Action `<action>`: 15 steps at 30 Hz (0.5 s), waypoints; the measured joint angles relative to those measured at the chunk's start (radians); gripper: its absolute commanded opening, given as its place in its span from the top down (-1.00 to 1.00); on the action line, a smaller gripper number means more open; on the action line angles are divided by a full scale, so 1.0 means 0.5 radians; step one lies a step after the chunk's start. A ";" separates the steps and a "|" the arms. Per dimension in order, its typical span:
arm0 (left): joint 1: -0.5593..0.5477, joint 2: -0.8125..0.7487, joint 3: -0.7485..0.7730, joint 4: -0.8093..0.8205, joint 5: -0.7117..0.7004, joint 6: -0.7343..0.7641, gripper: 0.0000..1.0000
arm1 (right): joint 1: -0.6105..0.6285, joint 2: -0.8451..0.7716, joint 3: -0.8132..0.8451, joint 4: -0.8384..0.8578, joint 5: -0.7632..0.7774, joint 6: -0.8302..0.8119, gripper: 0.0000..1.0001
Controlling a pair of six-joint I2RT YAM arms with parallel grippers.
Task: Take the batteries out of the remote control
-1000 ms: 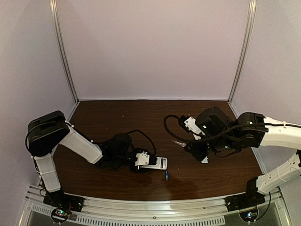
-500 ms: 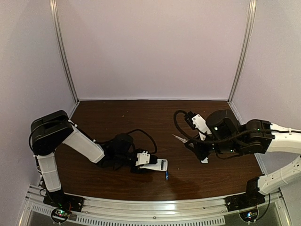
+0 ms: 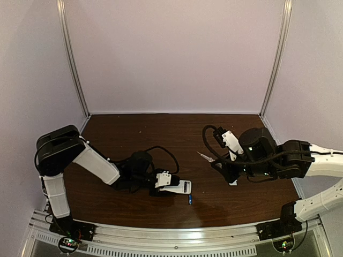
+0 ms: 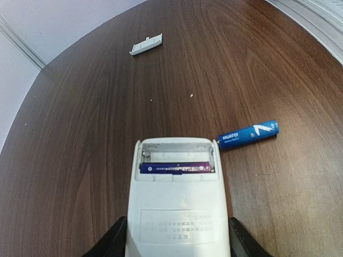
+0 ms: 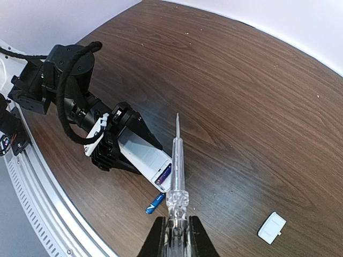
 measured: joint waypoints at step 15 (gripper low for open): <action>0.025 -0.038 -0.028 0.019 0.020 -0.034 -0.95 | 0.000 -0.124 -0.057 0.045 0.002 0.027 1.00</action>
